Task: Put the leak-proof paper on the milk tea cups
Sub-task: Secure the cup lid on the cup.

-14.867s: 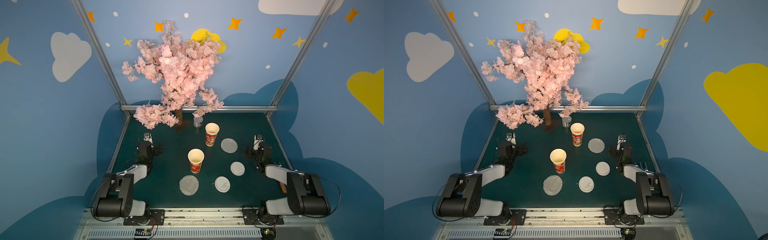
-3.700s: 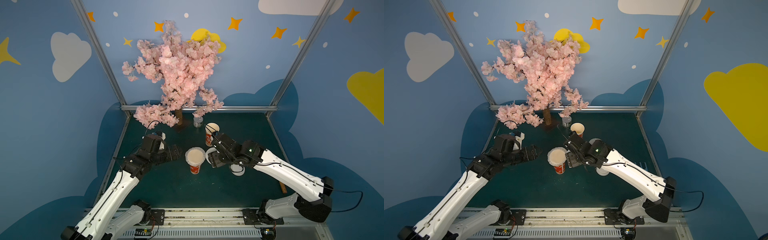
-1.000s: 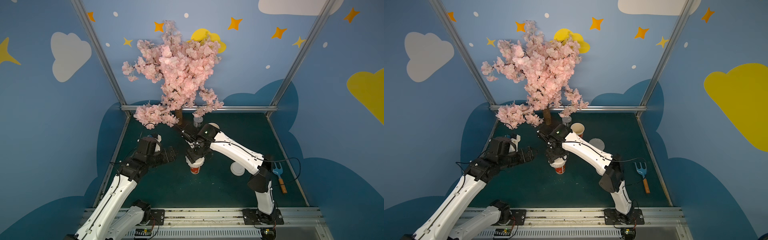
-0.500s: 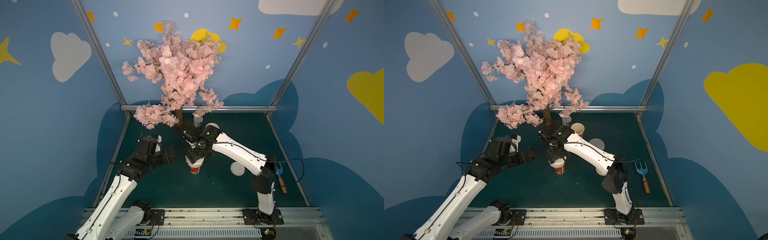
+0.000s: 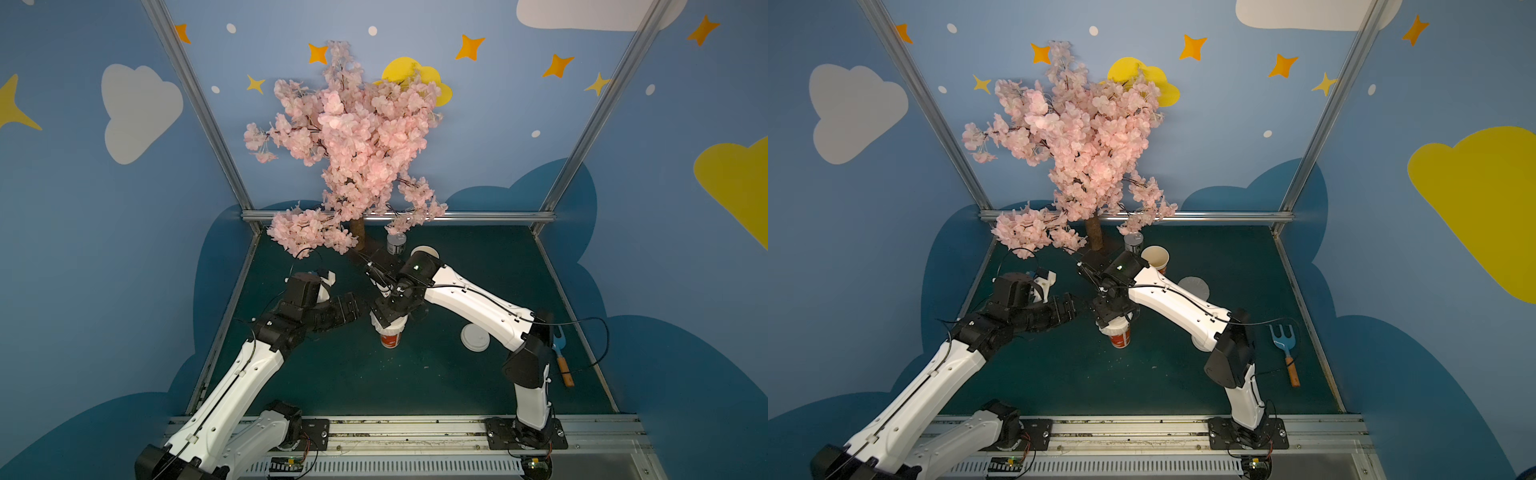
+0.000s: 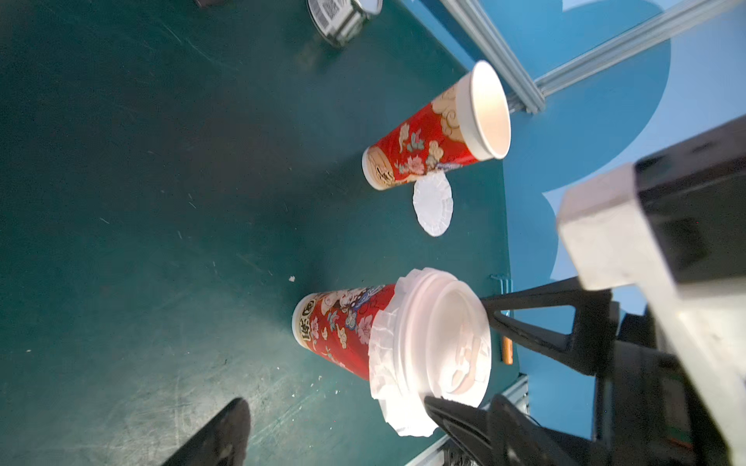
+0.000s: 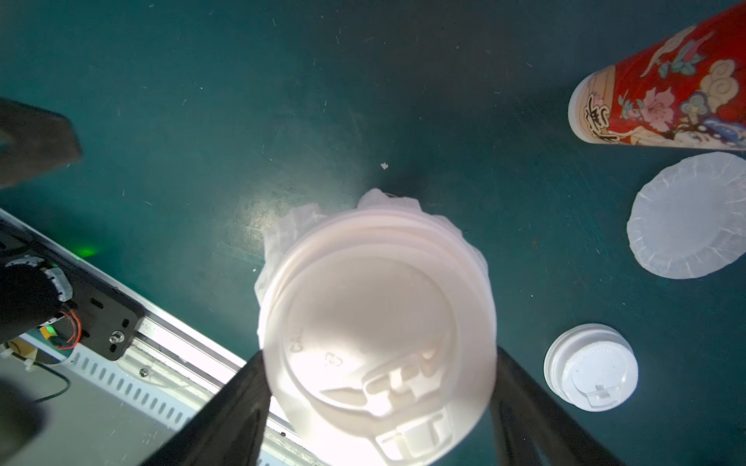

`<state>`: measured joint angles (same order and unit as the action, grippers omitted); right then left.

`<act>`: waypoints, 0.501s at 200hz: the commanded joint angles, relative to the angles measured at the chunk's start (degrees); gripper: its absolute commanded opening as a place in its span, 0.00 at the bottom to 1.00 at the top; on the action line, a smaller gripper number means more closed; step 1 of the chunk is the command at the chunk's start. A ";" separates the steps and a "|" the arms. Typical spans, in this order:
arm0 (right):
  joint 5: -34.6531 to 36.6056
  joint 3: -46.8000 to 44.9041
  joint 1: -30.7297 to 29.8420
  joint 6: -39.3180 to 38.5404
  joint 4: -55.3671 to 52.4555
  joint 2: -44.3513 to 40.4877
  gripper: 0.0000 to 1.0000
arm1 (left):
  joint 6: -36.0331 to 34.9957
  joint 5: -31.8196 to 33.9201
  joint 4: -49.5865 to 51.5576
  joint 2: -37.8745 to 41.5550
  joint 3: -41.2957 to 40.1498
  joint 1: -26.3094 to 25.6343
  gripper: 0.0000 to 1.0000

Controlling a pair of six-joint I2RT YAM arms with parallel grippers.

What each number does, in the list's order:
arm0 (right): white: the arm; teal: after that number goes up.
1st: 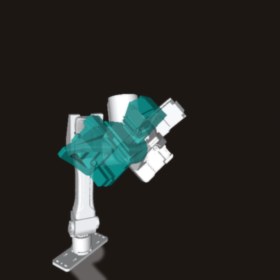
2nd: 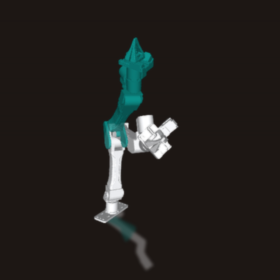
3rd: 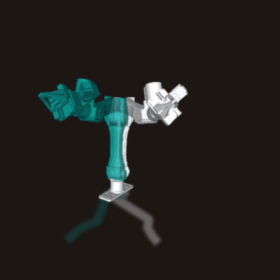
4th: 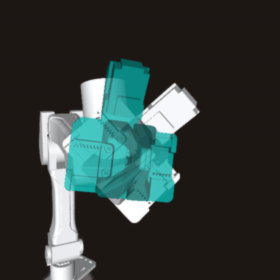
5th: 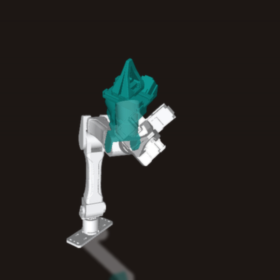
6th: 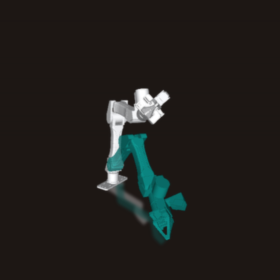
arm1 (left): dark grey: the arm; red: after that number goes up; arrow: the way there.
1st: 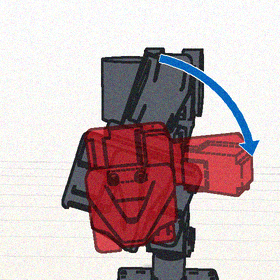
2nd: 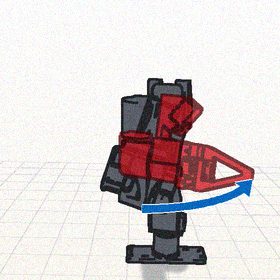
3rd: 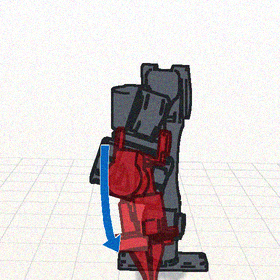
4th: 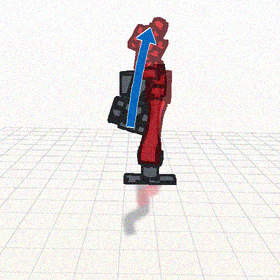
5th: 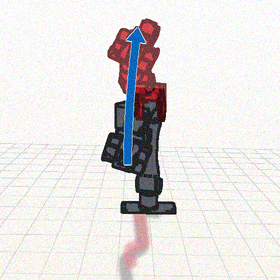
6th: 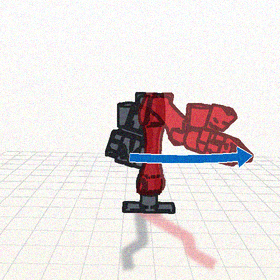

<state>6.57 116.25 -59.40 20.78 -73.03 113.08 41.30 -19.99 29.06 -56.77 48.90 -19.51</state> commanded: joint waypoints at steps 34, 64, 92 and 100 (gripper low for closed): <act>0.70 -2.87 0.25 0.47 -1.20 0.40 0.82 | 6.70 -9.43 -13.75 -3.29 -4.43 0.18 0.89; 0.64 -3.28 0.34 0.41 -0.99 0.13 0.82 | 8.71 -12.14 -18.53 -6.80 -5.44 0.22 0.89; 0.59 -3.57 0.40 0.50 -0.96 0.07 0.82 | 8.98 -13.92 -21.17 -9.82 -5.62 0.17 0.89; 0.54 -3.57 0.42 0.50 -0.96 0.12 0.81 | 8.74 -14.11 -21.21 -10.72 -5.49 0.11 0.89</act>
<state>6.33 114.78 -59.33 20.80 -72.18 112.16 49.47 -30.52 12.19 -65.82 43.46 -19.25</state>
